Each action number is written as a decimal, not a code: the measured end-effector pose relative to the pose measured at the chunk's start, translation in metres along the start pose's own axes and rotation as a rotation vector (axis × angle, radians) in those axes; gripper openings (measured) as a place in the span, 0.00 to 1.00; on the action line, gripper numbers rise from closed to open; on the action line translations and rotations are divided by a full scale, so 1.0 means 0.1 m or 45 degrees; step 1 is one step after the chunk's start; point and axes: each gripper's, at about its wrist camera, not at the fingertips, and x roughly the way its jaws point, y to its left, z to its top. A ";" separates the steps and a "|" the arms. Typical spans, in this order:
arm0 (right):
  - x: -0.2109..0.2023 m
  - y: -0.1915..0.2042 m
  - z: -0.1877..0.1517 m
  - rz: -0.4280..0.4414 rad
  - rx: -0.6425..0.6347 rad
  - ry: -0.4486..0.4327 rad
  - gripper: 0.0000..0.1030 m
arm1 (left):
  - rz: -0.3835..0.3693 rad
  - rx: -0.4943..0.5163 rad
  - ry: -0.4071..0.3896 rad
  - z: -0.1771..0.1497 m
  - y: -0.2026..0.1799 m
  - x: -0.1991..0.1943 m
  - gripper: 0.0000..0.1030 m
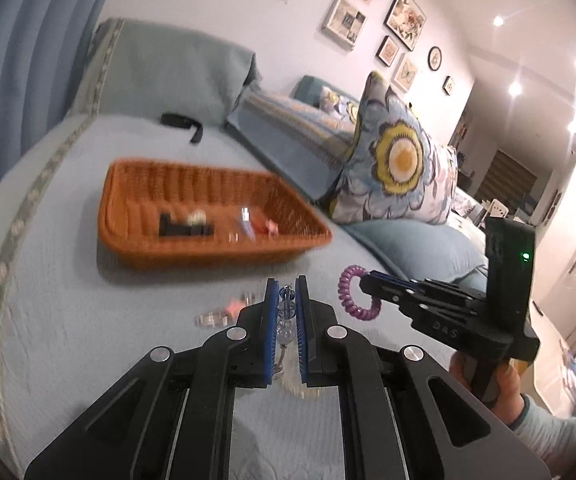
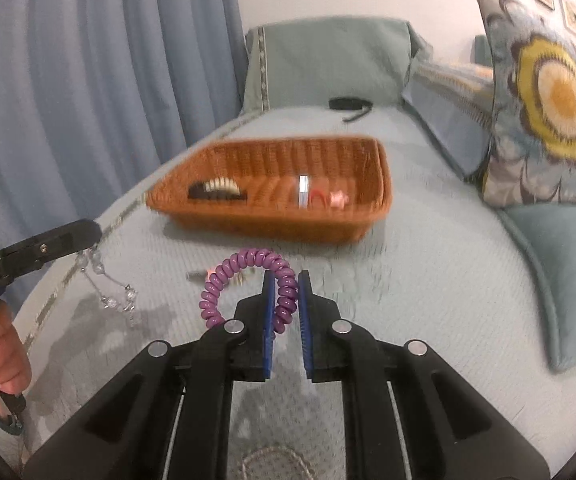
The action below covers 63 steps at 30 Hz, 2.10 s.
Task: Organize jewelry
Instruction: 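Carry both bracelets into the wicker basket and open both tools, then grasp the pink-star key with the left tool while the right tool grasps the clear bead bracelet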
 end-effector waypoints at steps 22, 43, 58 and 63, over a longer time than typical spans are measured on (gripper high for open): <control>1.45 -0.43 1.03 -0.095 0.099 0.205 0.09 | 0.165 0.035 0.028 0.99 0.29 1.37 0.06; 0.83 -0.34 0.84 -0.032 0.092 0.104 0.32 | 0.038 0.048 -0.099 0.75 0.05 0.66 0.39; 0.06 0.02 0.19 -0.050 0.060 0.046 0.32 | 0.190 -0.003 -0.129 0.06 0.04 -0.14 0.44; 0.10 0.13 -0.15 -0.075 0.048 0.103 0.32 | 0.258 -0.091 -0.072 -0.29 0.19 -0.13 0.44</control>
